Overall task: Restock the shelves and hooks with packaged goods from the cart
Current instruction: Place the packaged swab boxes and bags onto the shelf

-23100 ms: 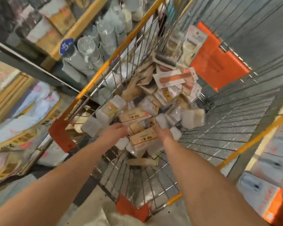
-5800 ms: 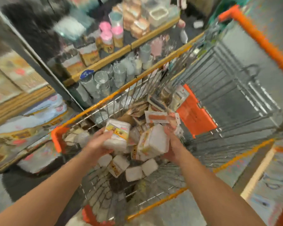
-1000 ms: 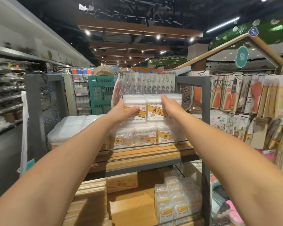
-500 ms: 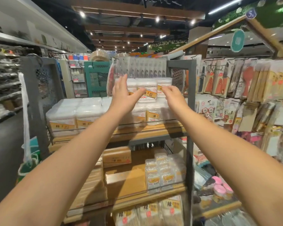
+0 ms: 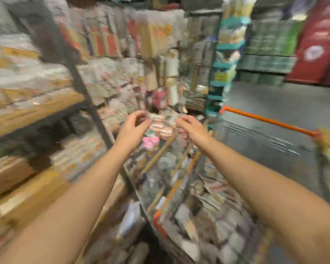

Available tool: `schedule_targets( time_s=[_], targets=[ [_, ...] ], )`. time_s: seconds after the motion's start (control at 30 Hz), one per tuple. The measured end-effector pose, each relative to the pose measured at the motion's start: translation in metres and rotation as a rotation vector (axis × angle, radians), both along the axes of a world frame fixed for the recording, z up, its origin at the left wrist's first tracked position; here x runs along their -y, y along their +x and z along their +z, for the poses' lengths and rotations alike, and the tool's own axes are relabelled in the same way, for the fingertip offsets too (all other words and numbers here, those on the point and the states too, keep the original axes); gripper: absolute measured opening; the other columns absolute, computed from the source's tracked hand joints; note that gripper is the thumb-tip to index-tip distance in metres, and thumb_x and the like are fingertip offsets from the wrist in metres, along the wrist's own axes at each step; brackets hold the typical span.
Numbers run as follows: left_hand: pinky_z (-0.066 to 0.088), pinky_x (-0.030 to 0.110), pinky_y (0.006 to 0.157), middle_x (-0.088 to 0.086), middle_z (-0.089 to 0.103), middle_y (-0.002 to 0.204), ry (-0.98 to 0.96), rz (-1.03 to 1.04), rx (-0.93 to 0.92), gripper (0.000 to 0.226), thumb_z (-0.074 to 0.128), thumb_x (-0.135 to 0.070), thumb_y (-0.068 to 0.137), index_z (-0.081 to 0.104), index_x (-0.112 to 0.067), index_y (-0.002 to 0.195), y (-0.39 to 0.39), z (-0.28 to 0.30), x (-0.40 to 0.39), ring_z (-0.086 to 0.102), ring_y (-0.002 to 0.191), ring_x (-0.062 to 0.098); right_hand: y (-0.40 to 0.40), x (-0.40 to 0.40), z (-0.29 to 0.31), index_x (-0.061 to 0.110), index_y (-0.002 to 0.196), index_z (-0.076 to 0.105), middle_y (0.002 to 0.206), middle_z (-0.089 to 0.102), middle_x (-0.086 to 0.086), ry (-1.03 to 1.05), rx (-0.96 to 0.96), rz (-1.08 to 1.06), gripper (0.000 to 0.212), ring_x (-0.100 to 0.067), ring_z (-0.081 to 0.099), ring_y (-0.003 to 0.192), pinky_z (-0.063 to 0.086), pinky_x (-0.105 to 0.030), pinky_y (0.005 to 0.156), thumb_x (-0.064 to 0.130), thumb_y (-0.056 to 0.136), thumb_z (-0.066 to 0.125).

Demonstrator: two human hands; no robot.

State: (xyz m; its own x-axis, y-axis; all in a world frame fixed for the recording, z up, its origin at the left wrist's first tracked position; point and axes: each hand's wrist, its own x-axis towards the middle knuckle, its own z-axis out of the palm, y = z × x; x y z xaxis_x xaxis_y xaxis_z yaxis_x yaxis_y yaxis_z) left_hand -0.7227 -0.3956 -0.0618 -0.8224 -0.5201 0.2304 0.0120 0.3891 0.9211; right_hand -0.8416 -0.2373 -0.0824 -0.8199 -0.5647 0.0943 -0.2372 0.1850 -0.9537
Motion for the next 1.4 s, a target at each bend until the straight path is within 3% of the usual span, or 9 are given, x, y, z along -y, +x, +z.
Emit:
schedule_targets(
  time_s=[0.1,0.27,0.47,0.6,0.83,1.07,1.2,1.3,1.4],
  targets=[
    [0.04,0.007,0.061,-0.006,0.057,0.09,0.045,-0.198,0.165,0.025,0.055,-0.007,0.097,0.054,-0.007,0.122,-0.027,-0.054,-0.07,0.051,0.079,0.005,0.008,-0.079,-0.039,0.024,0.079,0.055,0.077,0.054,0.005,0.084,0.077,-0.103,0.019,-0.004,0.047,0.069,0.033,-0.016,0.06,0.032,0.096,0.059],
    [0.039,0.004,0.059,0.001,0.058,0.098,0.13,-0.396,0.341,0.025,0.056,-0.014,0.097,0.057,-0.01,0.122,-0.044,-0.121,-0.174,0.054,0.083,0.006,0.021,-0.189,-0.088,0.017,0.076,0.053,0.069,0.048,0.001,0.236,0.171,-0.2,0.026,-0.001,0.043,0.054,0.031,-0.023,0.056,0.022,0.101,0.051],
    [0.036,0.027,0.057,0.005,0.058,0.079,0.335,-0.446,0.513,0.03,0.068,-0.038,0.081,0.068,-0.016,0.102,-0.053,-0.195,-0.225,0.051,0.076,0.023,0.01,-0.272,-0.166,0.01,0.089,0.062,0.082,0.052,-0.008,0.385,0.391,-0.278,0.038,-0.02,0.045,0.074,0.033,-0.027,0.059,0.046,0.096,0.054],
    [0.047,0.031,0.074,-0.001,0.068,0.099,0.463,-0.334,0.666,0.02,0.067,-0.045,0.086,0.061,-0.028,0.095,-0.062,-0.24,-0.245,0.063,0.095,0.021,-0.007,-0.302,-0.208,0.028,0.094,0.061,0.098,0.063,0.001,0.442,0.525,-0.212,0.036,-0.018,0.06,0.09,0.048,-0.035,0.078,0.063,0.087,0.054],
    [0.045,0.037,0.089,0.003,0.063,0.107,0.567,-0.193,0.822,0.014,0.052,-0.037,0.099,0.058,-0.025,0.101,-0.07,-0.298,-0.25,0.059,0.097,0.018,-0.049,-0.275,-0.254,0.01,0.114,0.058,0.102,0.055,-0.008,0.414,0.757,-0.156,0.034,-0.02,0.053,0.091,0.048,-0.036,0.08,0.04,0.098,0.054],
    [0.04,0.028,0.067,0.006,0.06,0.096,0.724,-0.154,0.941,0.014,0.061,-0.03,0.095,0.069,-0.022,0.102,-0.071,-0.354,-0.201,0.052,0.082,0.02,-0.073,-0.221,-0.315,0.011,0.118,0.056,0.108,0.063,-0.012,0.484,0.876,-0.126,0.033,-0.025,0.063,0.098,0.052,-0.04,0.091,0.037,0.098,0.055],
    [0.047,0.029,0.078,0.004,0.061,0.117,0.704,-0.162,1.071,0.042,0.061,-0.034,0.095,0.051,-0.013,0.13,-0.099,-0.381,-0.171,0.061,0.093,0.016,-0.101,-0.202,-0.353,0.02,0.103,0.062,0.072,0.054,0.001,0.397,1.023,-0.339,0.027,-0.01,0.052,0.056,0.04,-0.027,0.06,0.045,0.097,0.055],
    [0.044,0.035,0.096,0.004,0.059,0.127,0.661,-0.247,1.137,0.043,0.055,-0.042,0.097,0.051,-0.016,0.131,-0.13,-0.399,-0.142,0.058,0.115,0.022,-0.122,-0.174,-0.377,0.02,0.082,0.056,0.06,0.059,0.004,0.383,1.116,-0.456,0.032,-0.01,0.055,0.051,0.042,-0.027,0.055,0.05,0.094,0.056],
    [0.044,0.039,0.098,0.008,0.06,0.131,0.721,-0.153,1.098,0.048,0.054,-0.047,0.096,0.055,-0.015,0.131,-0.158,-0.415,-0.117,0.059,0.113,0.023,-0.142,-0.135,-0.4,0.021,0.082,0.049,0.061,0.057,0.004,0.25,1.238,-0.517,0.031,-0.007,0.055,0.053,0.045,-0.023,0.049,0.049,0.096,0.053]
  ],
)
